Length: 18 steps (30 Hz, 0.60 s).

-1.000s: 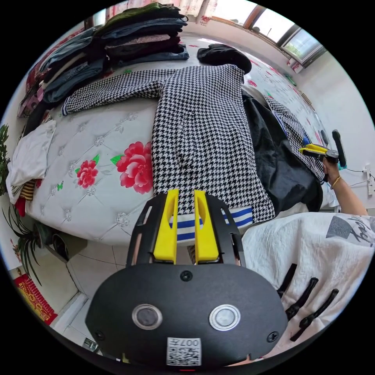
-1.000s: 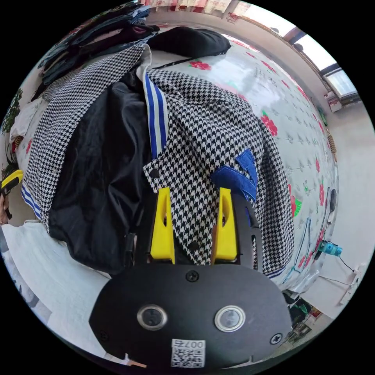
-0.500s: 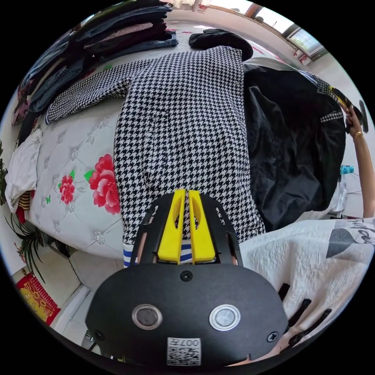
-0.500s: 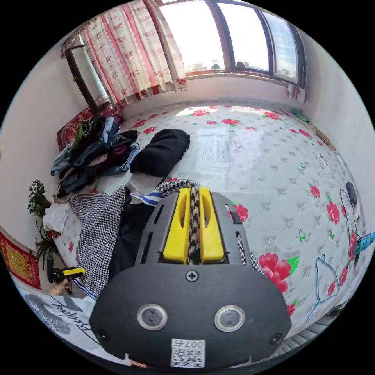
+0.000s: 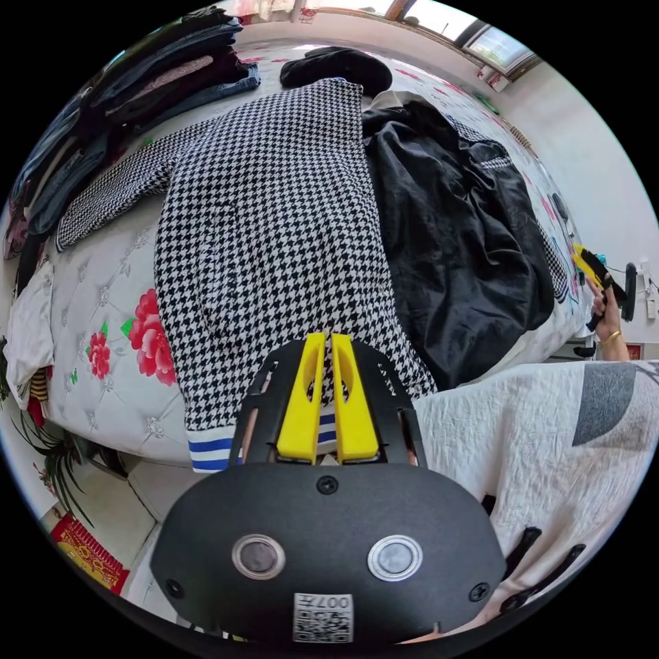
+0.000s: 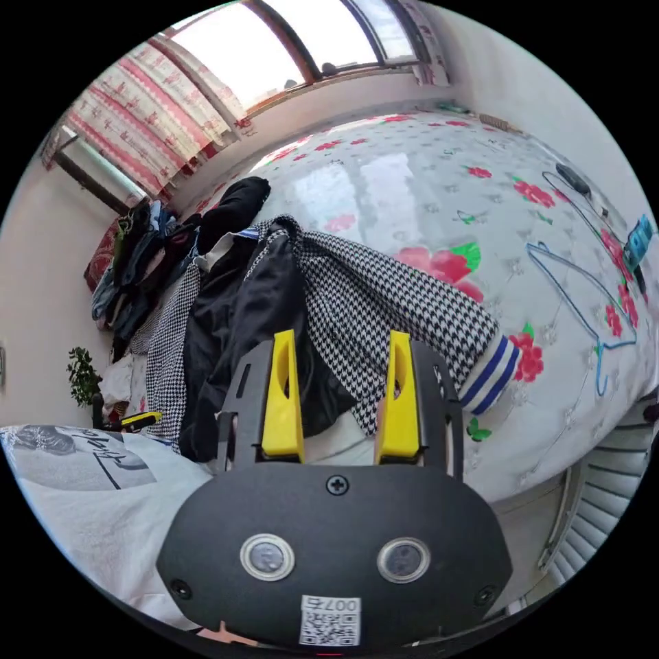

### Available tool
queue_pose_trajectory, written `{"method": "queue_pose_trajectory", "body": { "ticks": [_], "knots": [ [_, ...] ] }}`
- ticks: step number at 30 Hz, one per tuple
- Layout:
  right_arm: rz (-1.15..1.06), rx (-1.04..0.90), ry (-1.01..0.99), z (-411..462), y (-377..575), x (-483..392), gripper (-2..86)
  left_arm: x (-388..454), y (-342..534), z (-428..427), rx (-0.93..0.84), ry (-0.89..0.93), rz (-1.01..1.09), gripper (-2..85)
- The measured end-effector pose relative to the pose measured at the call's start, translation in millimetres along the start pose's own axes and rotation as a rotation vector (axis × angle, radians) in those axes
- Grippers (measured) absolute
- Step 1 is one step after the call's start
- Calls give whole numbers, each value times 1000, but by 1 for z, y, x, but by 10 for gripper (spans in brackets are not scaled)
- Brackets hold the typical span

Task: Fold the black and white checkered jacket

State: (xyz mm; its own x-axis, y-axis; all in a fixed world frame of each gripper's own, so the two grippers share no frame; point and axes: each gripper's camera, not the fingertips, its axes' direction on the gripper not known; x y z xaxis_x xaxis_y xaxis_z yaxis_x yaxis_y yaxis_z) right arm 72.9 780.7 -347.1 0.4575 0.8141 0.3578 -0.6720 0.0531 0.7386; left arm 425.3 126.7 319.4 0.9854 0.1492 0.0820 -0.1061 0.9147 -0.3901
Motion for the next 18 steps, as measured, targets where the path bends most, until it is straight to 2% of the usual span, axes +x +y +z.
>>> {"method": "queue_pose_trajectory", "body": {
  "ticks": [1, 4, 10, 11, 14, 18],
  "knots": [
    [65, -30, -47, 0, 22, 20, 143, 1, 0, -1, 2, -4, 7, -6],
    [149, -97, -21, 14, 59, 40, 146, -2, 2, -4, 12, -22, 16, -5],
    [315, -142, -13, 57, 72, 44, 141, -25, 34, -13, 45, -28, -75, -4],
    [326, -101, 65, 56, 71, 40, 133, -27, 37, -13, 46, -36, -80, -4],
    [323, -96, 139, 65, 61, 31, 110, -33, 52, -12, 44, -74, -104, -4],
    [286, -131, 170, 73, 49, 23, 70, -49, 66, -10, 62, -62, -179, -5]
  ]
}}
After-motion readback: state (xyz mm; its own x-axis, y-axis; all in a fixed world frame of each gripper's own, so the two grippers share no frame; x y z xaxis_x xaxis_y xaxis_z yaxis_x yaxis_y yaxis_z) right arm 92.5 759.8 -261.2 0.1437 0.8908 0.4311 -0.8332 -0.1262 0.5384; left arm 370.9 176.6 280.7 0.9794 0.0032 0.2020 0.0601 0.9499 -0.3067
